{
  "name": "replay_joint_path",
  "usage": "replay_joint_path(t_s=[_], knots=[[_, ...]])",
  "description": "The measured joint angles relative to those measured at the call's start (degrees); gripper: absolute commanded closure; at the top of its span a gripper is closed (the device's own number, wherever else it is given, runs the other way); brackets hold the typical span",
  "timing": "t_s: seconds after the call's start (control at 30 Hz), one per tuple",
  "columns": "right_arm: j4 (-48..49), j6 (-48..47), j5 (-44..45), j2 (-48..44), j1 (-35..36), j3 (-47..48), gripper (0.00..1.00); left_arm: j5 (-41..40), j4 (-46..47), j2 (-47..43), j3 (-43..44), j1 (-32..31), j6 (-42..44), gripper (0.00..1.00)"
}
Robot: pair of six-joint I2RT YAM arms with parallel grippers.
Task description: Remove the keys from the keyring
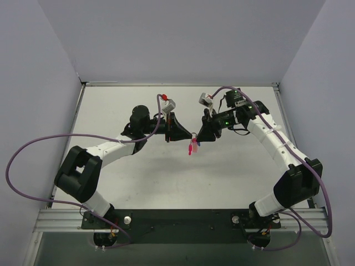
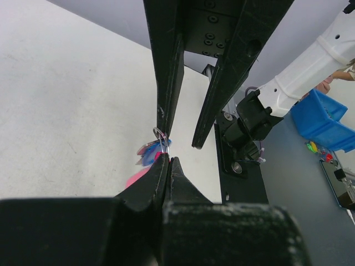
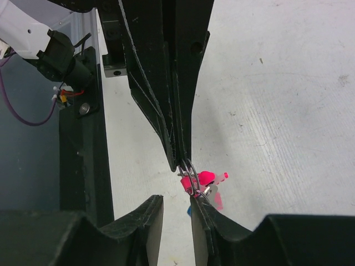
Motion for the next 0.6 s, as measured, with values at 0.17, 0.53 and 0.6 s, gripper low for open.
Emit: replay_joint_path(t_s=[0.17, 0.53, 0.6], knots=[[0.92, 0.5, -0.09, 0.0, -0.76, -0.63, 0.66, 0.17, 0.5, 0.0, -0.11, -0.02, -0.48, 1.0], [6.84, 4.48, 0.72, -0.02, -1.97, -3.48, 0.63, 0.98, 1.27, -0.11, -0.15, 0.0, -0.85, 1.0], [7.1, 4.59, 0.2, -0.07, -1.97, -3.87, 0.62, 1.01, 1.27, -0.11, -0.15, 0.0, -0.87, 1.0]])
